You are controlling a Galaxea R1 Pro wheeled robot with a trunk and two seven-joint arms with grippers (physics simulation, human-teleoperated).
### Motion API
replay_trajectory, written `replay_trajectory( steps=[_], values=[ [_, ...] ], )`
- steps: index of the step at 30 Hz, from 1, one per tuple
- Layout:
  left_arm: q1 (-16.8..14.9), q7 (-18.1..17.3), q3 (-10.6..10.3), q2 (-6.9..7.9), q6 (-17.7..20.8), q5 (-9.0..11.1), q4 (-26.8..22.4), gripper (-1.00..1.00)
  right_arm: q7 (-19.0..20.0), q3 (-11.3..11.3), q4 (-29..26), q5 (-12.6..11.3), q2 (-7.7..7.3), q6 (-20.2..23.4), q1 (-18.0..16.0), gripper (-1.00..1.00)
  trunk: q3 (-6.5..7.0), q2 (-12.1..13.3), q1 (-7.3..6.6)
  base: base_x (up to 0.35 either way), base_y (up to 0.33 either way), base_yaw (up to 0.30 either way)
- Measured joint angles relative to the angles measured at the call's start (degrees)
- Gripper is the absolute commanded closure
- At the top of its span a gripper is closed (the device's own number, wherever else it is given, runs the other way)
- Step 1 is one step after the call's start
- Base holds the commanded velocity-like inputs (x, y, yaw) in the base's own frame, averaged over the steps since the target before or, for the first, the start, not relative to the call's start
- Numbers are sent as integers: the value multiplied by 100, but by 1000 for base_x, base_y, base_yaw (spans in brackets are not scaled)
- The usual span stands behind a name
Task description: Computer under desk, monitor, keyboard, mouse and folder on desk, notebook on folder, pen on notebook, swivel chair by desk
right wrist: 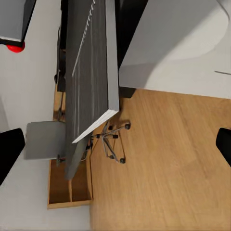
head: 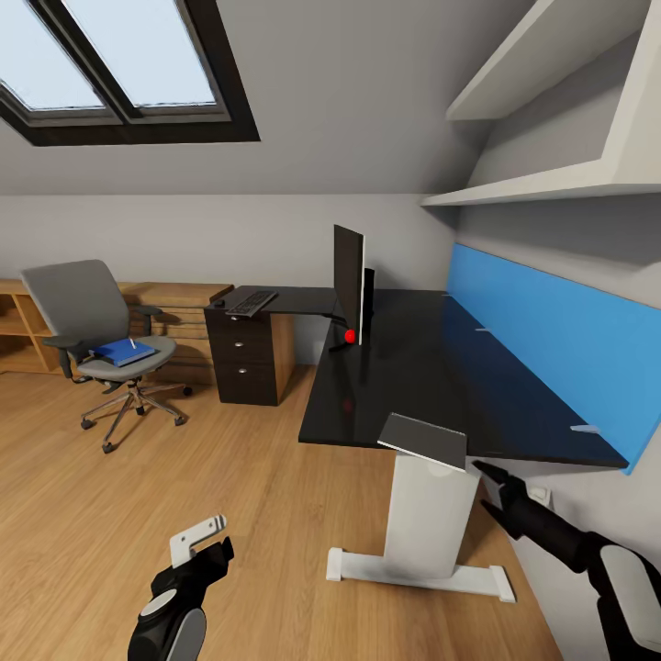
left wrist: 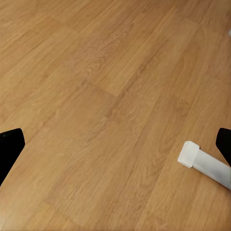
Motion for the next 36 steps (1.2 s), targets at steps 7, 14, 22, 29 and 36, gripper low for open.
replay_trajectory(
  steps=[7,14,22,29,36],
  values=[
    [0,0,0,0,-1,-6,0,-100,24,4,7,-80,11,-9,0,-100,0,0,0,0,0,0],
    [0,0,-70,4,-5,-3,0,-100,34,14,30,-153,145,-218,-6,-100,0,0,0,0,0,0],
    [0,-3,-114,9,-9,-4,0,-100,28,25,249,-459,210,-1244,-8,-100,0,0,0,64,0,0],
    [0,-2,-114,9,-13,-3,0,-100,27,26,331,-486,241,-1280,-8,-100,0,0,-1,69,0,0],
    [0,-4,-114,8,-17,-6,0,-100,21,28,349,-482,242,-1279,-8,-100,0,0,-1,39,63,0]
  ],
)
